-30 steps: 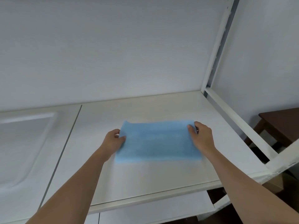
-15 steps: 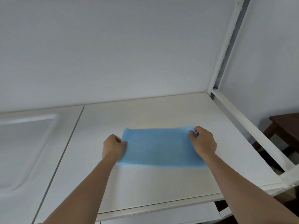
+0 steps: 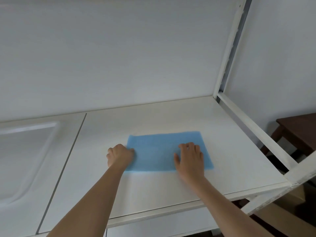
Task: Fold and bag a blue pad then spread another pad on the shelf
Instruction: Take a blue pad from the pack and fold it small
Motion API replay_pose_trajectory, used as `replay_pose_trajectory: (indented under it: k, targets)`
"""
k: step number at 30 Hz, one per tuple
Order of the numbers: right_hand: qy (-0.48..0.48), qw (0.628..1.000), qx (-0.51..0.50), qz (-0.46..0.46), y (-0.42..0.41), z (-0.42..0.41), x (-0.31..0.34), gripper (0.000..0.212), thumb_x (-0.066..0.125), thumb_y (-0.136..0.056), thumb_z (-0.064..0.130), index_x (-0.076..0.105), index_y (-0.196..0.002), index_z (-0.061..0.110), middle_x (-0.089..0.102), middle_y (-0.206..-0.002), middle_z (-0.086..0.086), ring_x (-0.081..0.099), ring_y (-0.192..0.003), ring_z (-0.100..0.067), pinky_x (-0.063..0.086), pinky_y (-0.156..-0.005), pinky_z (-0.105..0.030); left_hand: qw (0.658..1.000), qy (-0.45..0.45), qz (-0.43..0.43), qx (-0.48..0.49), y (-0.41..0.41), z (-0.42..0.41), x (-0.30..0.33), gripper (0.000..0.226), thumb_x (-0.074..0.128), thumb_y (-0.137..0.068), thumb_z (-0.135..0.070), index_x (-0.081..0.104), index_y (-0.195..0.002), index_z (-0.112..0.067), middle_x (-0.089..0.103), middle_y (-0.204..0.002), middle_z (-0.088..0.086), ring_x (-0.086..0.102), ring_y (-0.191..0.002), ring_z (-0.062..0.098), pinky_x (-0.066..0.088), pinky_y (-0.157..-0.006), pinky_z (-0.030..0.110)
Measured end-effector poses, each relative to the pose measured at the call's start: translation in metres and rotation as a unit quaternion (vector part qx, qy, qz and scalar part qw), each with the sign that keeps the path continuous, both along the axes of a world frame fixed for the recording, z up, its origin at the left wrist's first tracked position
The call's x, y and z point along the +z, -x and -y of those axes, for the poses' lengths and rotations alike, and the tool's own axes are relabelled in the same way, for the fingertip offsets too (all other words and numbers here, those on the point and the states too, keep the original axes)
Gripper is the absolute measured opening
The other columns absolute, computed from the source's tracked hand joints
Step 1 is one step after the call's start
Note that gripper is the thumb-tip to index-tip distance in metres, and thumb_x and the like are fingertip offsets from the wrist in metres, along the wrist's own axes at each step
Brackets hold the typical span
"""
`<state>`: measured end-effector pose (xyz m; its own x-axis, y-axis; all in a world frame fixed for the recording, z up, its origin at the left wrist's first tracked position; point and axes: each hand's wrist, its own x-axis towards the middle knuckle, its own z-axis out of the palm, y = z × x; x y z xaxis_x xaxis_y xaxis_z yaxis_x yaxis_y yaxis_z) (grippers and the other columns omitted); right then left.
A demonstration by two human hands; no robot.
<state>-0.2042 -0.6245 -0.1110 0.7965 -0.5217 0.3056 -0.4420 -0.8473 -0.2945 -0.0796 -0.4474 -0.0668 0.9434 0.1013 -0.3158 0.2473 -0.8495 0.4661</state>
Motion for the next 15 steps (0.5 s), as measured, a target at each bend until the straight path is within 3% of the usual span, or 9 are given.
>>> replay_pose_trajectory:
  k: [2,4,7,9,11,13,15]
  targets:
    - [0.014,1.000,0.010,-0.009,0.007,-0.015,-0.003,0.036,0.048,-0.081,0.041,0.062,-0.104,0.017,0.059,-0.097,-0.007,0.056,-0.088,-0.030,0.047,-0.077,-0.039,1.000,0.010,0.005,-0.005,0.002,0.000,0.000,0.027,0.052,-0.087,-0.024,0.053,-0.108,-0.007,0.049,-0.121,0.015,0.047,-0.114,0.035,0.042,-0.085,0.038]
    - [0.019,1.000,0.019,-0.010,0.012,-0.022,-0.005,0.046,0.039,-0.084,0.046,0.062,-0.111,0.017,0.062,-0.102,-0.006,0.058,-0.093,-0.029,0.046,-0.084,-0.041,0.999,0.042,0.004,-0.009,0.003,-0.001,0.001,0.011,0.052,-0.084,-0.015,0.049,-0.092,-0.008,0.055,-0.101,0.012,0.054,-0.098,0.033,0.044,-0.077,0.035]
    - [0.006,0.999,0.041,-0.026,0.017,-0.020,-0.008,0.057,0.030,-0.087,0.050,0.059,-0.122,0.016,0.063,-0.119,-0.005,0.059,-0.110,-0.026,0.041,-0.099,-0.047,0.995,0.094,-0.012,-0.006,0.008,-0.006,0.002,0.012,0.052,-0.082,-0.006,0.043,-0.074,-0.006,0.048,-0.075,0.006,0.052,-0.078,0.030,0.042,-0.065,0.031]
    - [-0.021,0.995,0.070,-0.060,0.017,-0.012,-0.008,0.073,0.011,-0.085,0.056,0.044,-0.138,0.019,0.048,-0.142,-0.002,0.043,-0.132,-0.018,0.023,-0.113,-0.048,0.990,0.137,-0.027,0.006,0.009,-0.010,0.002,0.016,0.055,-0.080,-0.003,0.042,-0.070,-0.007,0.048,-0.072,0.008,0.052,-0.071,0.029,0.041,-0.058,0.029]
    - [-0.050,0.990,0.099,-0.081,0.018,-0.004,-0.007,0.083,-0.004,-0.079,0.059,0.029,-0.146,0.023,0.028,-0.155,0.002,0.023,-0.143,-0.013,0.005,-0.117,-0.045,0.978,0.195,-0.064,0.023,0.013,-0.014,0.006,0.015,0.058,-0.079,-0.001,0.044,-0.074,-0.003,0.049,-0.072,0.011,0.051,-0.061,0.027,0.040,-0.051,0.026]
    - [-0.051,0.989,0.119,-0.067,0.021,-0.006,-0.004,0.079,0.003,-0.081,0.057,0.030,-0.146,0.021,0.026,-0.156,-0.001,0.020,-0.145,-0.017,0.003,-0.117,-0.046,0.961,0.245,-0.120,0.042,0.020,-0.018,0.012,0.009,0.057,-0.082,-0.001,0.048,-0.081,-0.001,0.048,-0.067,0.011,0.045,-0.052,0.021,0.035,-0.041,0.020]
    - [-0.028,0.985,0.167,-0.037,0.026,-0.019,-0.002,0.070,0.023,-0.082,0.050,0.038,-0.142,0.017,0.034,-0.152,-0.005,0.028,-0.142,-0.026,0.009,-0.116,-0.049,0.937,0.298,-0.171,0.067,0.028,-0.022,0.018,0.005,0.055,-0.085,0.000,0.051,-0.082,-0.003,0.047,-0.063,0.008,0.044,-0.051,0.018,0.038,-0.035,0.015]
